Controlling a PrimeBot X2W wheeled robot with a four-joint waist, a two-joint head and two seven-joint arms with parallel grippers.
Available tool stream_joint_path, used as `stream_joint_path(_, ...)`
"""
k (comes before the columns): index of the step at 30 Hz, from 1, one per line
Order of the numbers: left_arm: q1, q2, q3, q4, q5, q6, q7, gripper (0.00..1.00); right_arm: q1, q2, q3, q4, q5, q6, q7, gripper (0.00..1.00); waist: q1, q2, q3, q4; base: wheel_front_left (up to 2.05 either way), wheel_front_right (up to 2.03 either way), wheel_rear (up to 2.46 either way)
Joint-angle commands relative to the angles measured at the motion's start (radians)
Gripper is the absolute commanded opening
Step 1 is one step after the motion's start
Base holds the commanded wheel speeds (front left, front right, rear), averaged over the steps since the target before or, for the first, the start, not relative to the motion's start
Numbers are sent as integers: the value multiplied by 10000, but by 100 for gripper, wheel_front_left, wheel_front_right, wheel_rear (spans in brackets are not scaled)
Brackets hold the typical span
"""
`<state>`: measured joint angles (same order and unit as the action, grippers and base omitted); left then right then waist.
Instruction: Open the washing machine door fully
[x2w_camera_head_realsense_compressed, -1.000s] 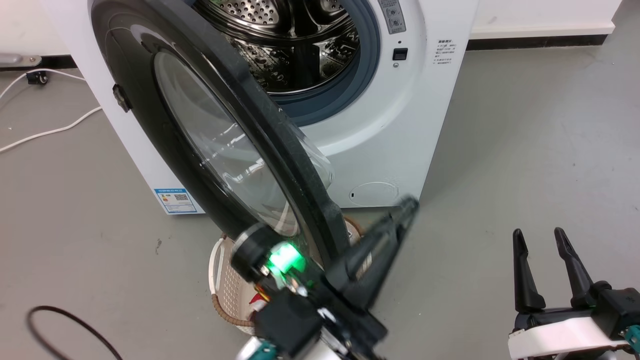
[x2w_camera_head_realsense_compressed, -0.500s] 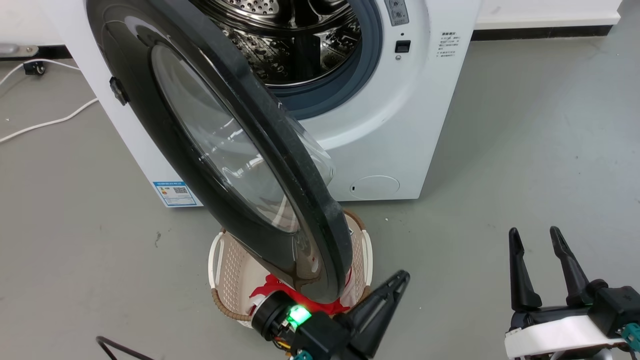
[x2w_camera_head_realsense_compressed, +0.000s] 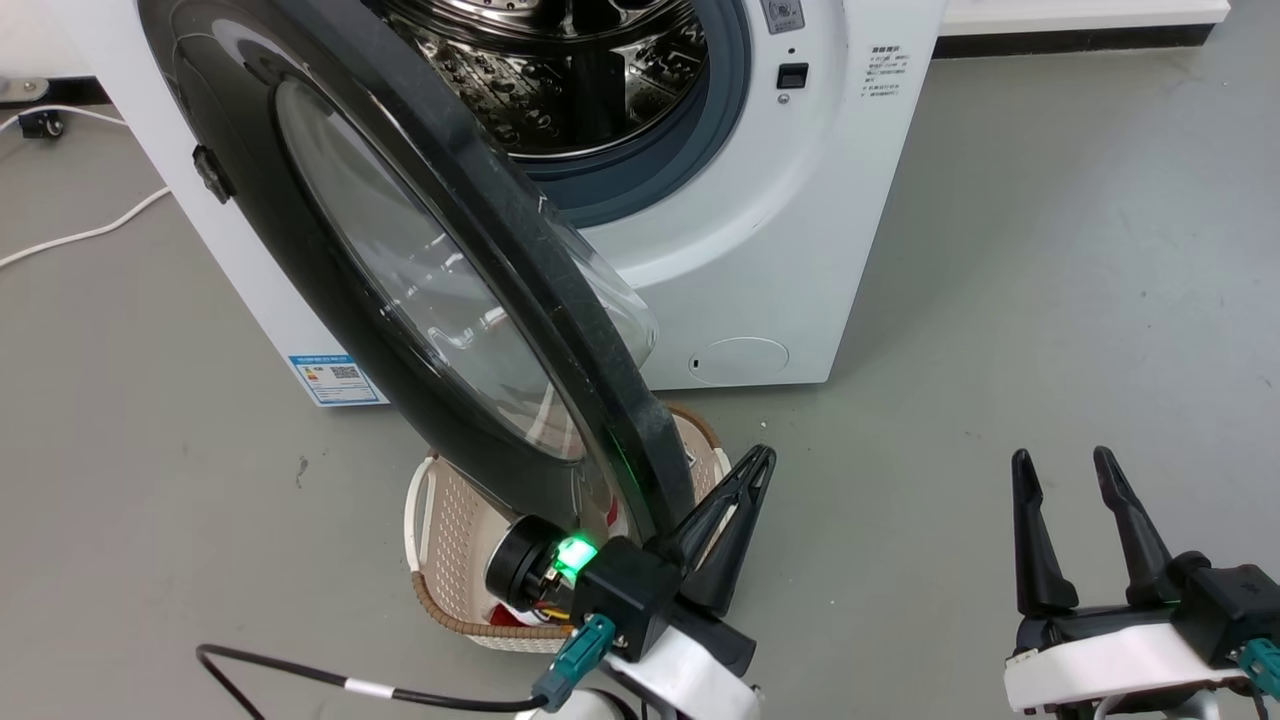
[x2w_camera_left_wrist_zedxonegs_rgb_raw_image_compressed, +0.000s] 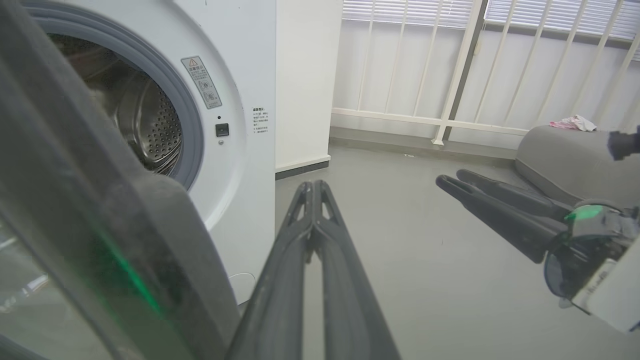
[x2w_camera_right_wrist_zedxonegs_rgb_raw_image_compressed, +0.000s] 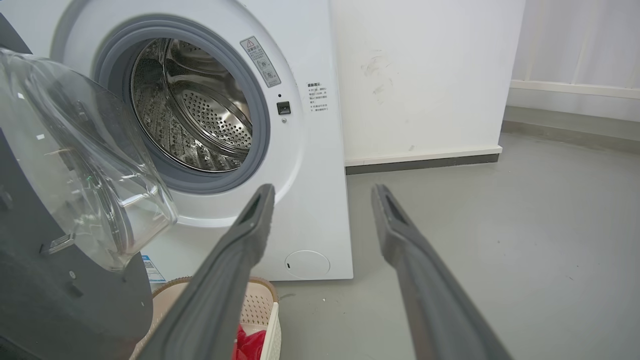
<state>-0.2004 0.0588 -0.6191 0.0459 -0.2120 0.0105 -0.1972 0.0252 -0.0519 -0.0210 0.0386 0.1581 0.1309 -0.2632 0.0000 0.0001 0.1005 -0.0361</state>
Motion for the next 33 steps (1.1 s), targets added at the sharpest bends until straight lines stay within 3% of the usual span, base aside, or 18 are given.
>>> stream_joint_path(1, -239, -33, -78, 178, -97, 89, -112, 0, -136, 32, 55, 44, 84, -3, -19, 100, 0, -1, 0, -12, 0, 0, 0)
stream_joint_path(19, -700, -35, 84, 1298, -467, 1122, -321, 0, -118, 32, 200, 141, 186, -3, -19, 100, 0, -1, 11, -39, 0, 0, 0)
stream_joint_path(33, 329, 986, 536, 162, -354, 1982, -51, 0, -6, 32, 300, 222, 252, -5, -19, 100, 0, -1, -124, 41, 0, 0, 0)
